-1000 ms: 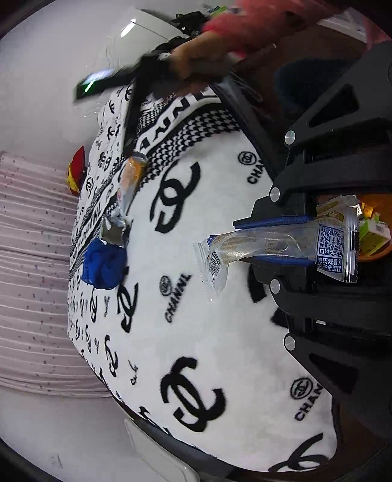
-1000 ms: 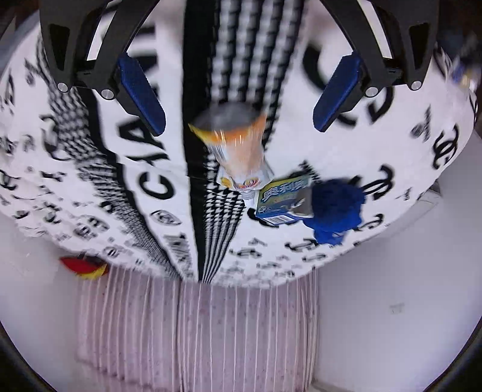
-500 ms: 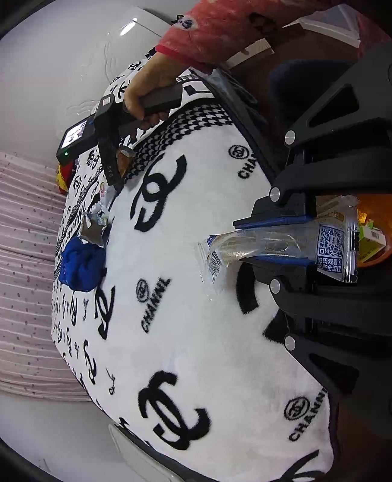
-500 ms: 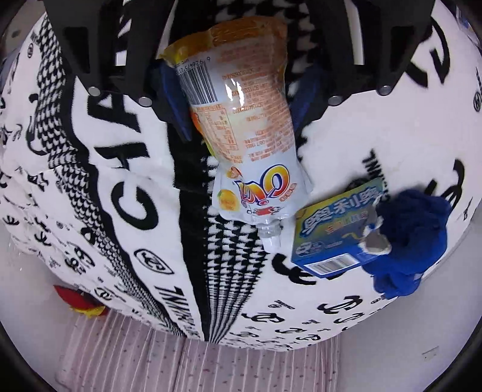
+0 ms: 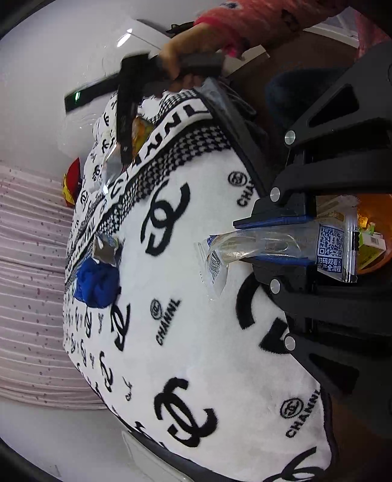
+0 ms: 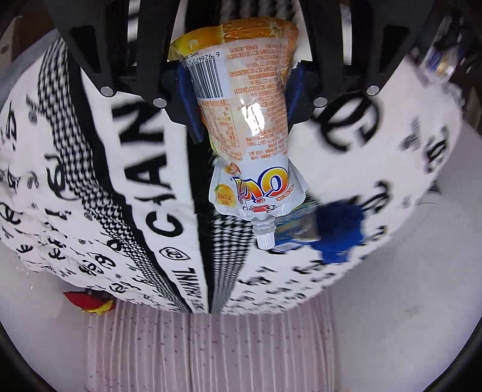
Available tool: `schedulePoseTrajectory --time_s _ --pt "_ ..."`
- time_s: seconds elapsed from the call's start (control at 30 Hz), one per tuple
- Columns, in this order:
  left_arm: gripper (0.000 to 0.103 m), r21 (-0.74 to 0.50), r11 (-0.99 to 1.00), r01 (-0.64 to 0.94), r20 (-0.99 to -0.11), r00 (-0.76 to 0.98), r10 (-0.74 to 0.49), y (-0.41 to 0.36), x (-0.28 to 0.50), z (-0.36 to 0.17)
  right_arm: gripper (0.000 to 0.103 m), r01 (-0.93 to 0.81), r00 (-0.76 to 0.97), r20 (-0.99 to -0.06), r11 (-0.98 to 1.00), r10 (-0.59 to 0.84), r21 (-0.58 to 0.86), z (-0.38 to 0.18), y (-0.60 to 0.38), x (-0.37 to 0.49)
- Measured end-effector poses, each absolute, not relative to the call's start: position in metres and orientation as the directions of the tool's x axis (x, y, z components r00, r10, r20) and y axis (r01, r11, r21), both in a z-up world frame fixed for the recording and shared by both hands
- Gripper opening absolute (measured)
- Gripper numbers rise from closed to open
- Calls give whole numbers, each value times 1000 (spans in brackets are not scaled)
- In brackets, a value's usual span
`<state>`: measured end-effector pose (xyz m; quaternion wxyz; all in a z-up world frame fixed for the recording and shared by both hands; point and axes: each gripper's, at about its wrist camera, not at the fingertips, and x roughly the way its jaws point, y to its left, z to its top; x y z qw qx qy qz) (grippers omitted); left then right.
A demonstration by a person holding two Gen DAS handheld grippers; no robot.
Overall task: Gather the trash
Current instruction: 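Carry the wrapper and pouch over the orange bucket and open both grippers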
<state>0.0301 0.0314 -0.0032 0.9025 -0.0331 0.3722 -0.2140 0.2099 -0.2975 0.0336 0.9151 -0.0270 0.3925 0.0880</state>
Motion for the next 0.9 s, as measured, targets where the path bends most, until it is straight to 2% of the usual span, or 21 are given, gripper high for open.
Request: schedulePoseTrajectory --time_s 0.37,0.67,0.9 --pt "15 -200 877 438 -657 604 -451 13 -4 3 49 -280 684 -669 951 291 128 32 -293 61" --pt "15 -206 839 504 -709 514 -483 1 -30 -20 49 -374 609 -708 917 357 140 8 -267 -3" --pt "15 -237 819 523 -767 417 -488 -2 -42 -50 50 -420 517 -767 893 380 160 -22 -252 -16"
